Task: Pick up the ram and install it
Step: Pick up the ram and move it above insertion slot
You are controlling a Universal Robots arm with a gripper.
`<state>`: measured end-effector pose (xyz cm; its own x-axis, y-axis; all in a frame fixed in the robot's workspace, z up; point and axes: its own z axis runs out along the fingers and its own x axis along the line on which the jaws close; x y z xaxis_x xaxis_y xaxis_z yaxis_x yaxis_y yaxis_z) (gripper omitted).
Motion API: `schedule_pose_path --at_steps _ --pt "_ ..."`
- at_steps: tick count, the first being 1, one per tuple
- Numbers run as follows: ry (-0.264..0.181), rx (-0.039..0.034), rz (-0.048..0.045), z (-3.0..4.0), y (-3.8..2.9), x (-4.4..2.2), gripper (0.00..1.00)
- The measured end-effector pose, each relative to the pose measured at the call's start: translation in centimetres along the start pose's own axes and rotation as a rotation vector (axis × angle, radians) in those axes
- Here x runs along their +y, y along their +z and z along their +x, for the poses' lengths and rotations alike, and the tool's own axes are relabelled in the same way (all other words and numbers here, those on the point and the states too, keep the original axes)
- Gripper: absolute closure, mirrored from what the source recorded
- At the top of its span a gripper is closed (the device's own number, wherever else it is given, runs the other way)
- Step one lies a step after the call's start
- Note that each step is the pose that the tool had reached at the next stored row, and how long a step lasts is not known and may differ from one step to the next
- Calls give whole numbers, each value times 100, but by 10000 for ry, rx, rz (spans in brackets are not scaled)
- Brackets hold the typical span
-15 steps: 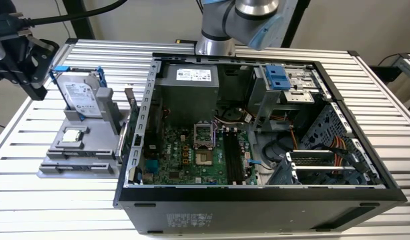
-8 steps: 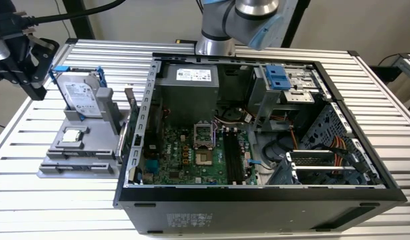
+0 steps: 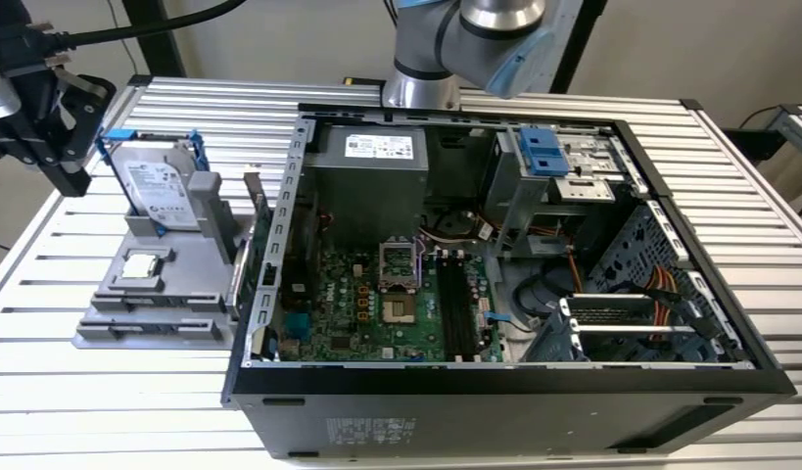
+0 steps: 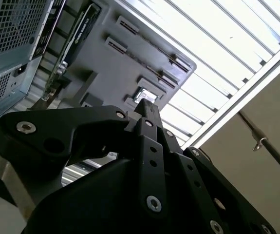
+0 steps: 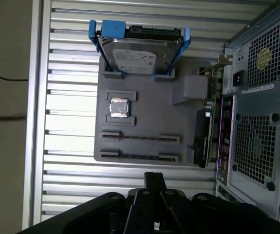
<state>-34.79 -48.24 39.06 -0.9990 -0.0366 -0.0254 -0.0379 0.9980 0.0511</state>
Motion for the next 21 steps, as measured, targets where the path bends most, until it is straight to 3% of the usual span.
schedule_pose_path --at_steps 21 --pt "6 108 -3 0 -1 0 100"
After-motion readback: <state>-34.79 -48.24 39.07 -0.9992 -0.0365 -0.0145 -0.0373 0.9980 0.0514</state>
